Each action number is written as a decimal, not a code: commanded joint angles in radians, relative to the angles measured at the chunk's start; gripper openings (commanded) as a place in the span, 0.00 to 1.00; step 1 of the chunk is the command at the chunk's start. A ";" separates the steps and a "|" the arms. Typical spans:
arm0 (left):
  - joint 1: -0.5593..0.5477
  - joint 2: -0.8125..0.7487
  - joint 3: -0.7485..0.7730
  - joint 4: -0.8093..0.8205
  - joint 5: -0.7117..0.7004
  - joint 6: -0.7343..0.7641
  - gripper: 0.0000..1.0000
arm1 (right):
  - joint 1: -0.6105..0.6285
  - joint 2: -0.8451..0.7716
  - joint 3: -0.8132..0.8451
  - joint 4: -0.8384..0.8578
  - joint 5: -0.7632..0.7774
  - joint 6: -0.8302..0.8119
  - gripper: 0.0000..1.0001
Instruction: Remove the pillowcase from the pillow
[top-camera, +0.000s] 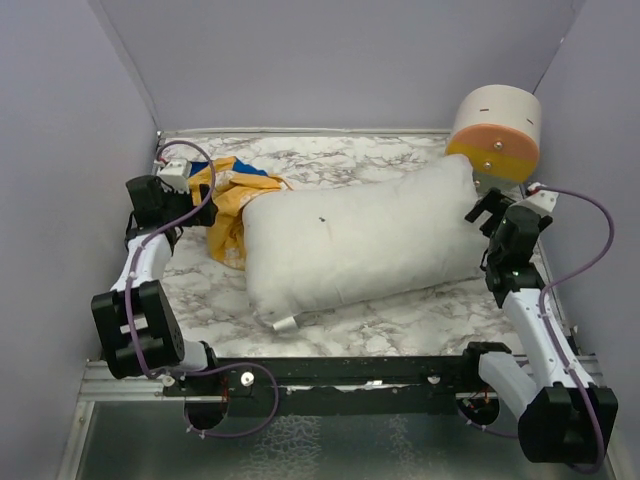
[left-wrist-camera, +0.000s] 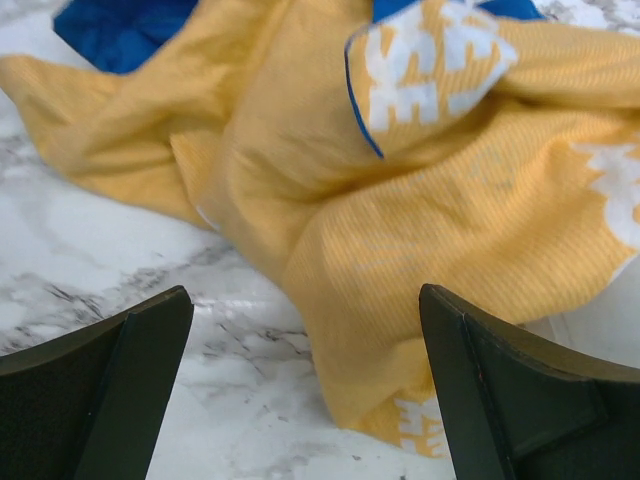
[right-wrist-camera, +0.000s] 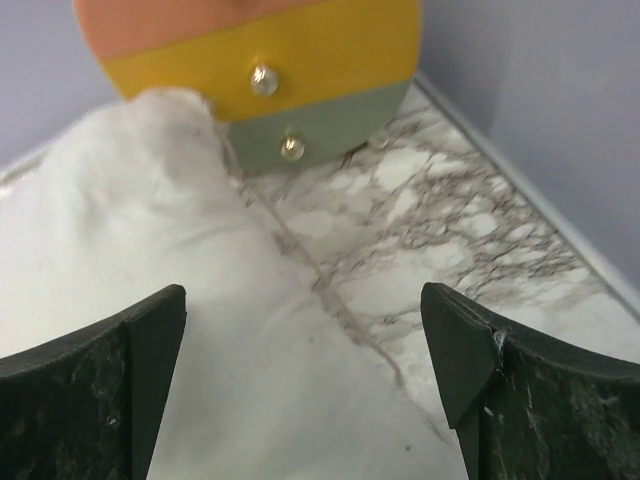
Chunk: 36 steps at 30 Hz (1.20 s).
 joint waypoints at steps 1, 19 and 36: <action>0.003 -0.076 -0.195 0.322 0.044 -0.129 0.99 | 0.003 0.015 -0.095 0.073 -0.176 -0.024 0.99; -0.087 0.177 -0.696 1.402 -0.129 -0.203 0.99 | 0.002 0.002 -0.560 0.871 -0.243 -0.195 0.99; -0.258 0.228 -0.659 1.326 -0.437 -0.110 0.99 | 0.105 0.709 -0.353 1.211 -0.532 -0.336 0.99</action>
